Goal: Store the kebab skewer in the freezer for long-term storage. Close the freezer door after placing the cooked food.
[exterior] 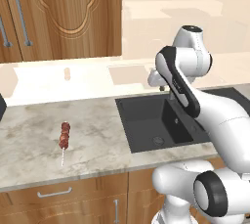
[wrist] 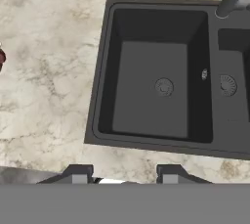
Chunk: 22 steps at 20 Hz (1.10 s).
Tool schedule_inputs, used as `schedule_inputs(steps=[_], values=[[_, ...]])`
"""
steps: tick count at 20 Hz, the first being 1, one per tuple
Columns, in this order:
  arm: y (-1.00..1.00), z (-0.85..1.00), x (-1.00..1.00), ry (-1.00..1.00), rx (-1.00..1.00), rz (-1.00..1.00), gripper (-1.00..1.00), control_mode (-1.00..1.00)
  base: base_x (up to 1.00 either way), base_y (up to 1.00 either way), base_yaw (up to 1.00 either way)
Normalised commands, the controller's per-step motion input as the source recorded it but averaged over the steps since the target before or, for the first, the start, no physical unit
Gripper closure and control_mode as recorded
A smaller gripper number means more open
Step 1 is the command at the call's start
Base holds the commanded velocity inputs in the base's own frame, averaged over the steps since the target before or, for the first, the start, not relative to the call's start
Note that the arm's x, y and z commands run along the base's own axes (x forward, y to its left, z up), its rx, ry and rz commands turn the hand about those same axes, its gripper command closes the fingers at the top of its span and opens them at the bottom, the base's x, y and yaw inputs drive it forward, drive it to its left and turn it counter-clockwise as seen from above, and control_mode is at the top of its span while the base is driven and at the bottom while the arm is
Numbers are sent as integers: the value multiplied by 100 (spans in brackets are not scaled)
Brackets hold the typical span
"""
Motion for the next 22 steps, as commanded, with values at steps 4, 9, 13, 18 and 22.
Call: schedule_inputs(steps=[4, 9, 13, 18, 22], values=[[0, -3, -13, 4, 0, 0, -100, -100, 0, 0, 0], [15, -27, -35, 9, 0, -3, -100, -100, 0, 0, 0], [54, -64, -12, 0, 2, -11, -100, -100, 0, 0, 0], [71, -49, 0, 2, 0, -9, -100, -100, 0, 0, 0], [79, -38, 17, 13, 0, -1, -100, -100, 0, 0, 0]])
